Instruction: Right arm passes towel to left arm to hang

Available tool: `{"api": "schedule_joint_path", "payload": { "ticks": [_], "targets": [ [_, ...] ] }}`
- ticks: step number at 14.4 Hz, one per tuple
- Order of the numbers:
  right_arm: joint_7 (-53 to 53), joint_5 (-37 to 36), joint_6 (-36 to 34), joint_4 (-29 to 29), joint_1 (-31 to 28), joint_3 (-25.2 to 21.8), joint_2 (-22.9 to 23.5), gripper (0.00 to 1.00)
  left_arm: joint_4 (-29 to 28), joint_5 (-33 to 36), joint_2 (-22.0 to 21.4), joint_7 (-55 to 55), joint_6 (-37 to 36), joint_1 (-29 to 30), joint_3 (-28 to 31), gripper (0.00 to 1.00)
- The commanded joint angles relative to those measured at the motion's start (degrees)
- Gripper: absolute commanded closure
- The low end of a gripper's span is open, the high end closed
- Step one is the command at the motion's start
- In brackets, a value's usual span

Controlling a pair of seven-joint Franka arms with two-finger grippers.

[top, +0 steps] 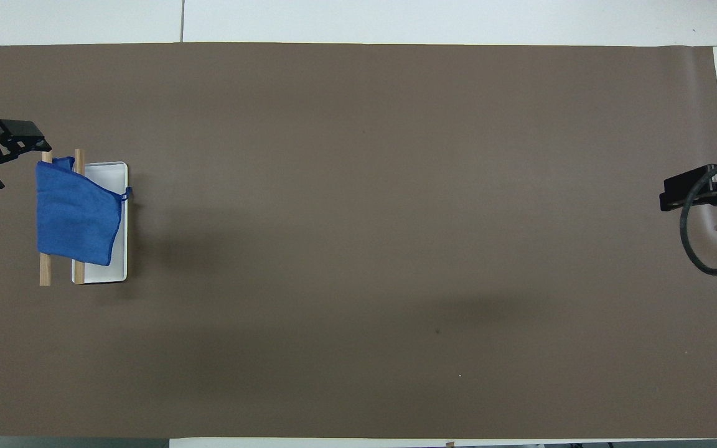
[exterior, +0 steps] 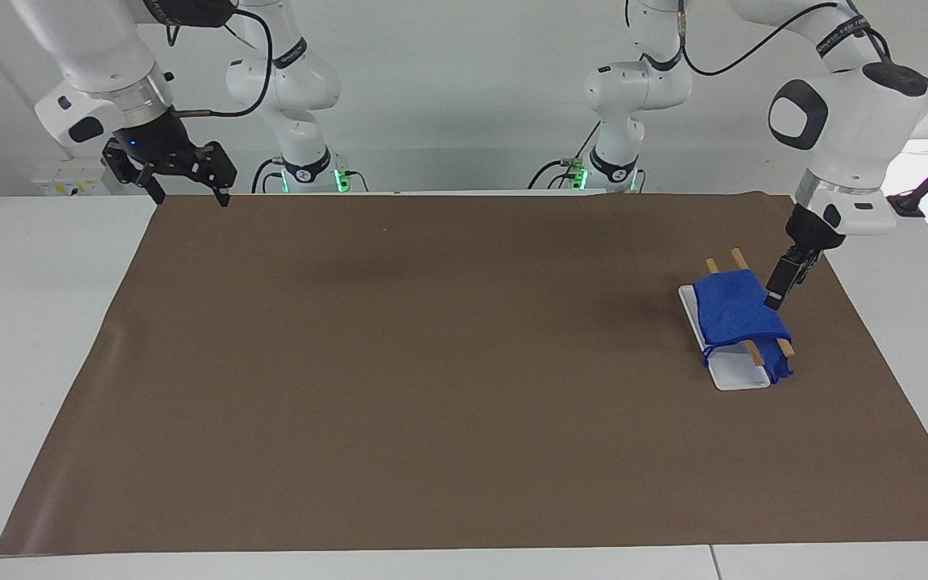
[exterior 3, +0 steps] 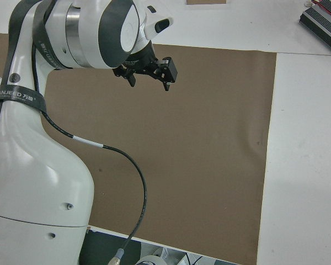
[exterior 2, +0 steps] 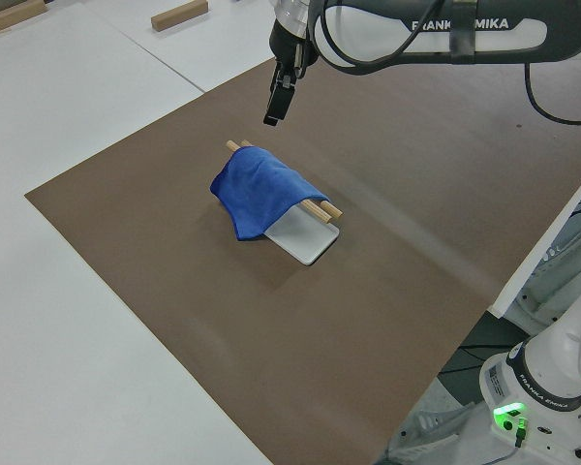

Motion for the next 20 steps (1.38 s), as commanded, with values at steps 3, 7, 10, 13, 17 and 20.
{"api": "schedule_joint_path", "payload": {
  "ticks": [3,7,10,13,17,20],
  "targets": [
    [-1.77,-0.72,2.38,-2.21,0.29,0.21,-1.14,0.0,14.05,0.46,5.6,16.78,-15.12,-1.96,0.65,0.0],
    [-1.69,-1.34,1.84,-2.21,0.47,0.3,-1.23,0.0,15.54,0.19,5.25,23.83,-22.41,-2.05,-0.4,0.0],
    [-1.95,-1.43,1.75,-2.3,0.47,0.3,-1.23,0.0,14.94,0.02,4.11,28.14,-26.73,-2.05,-1.46,0.0],
    [-2.39,-1.52,1.75,-2.3,0.38,0.3,-1.23,0.0,12.48,0.02,1.92,28.33,-27.35,-3.1,-1.46,0.0],
    [-2.65,-2.22,0.53,-1.6,0.38,0.3,-1.05,0.0,9.65,-0.07,-0.47,25.34,-25.95,-3.28,-1.63,0.0],
    [-2.48,-1.7,1.05,-1.6,0.3,0.3,-1.05,0.0,10.79,0.72,0.15,25.86,-26.3,-3.46,-2.07,0.0]
  ]
}}
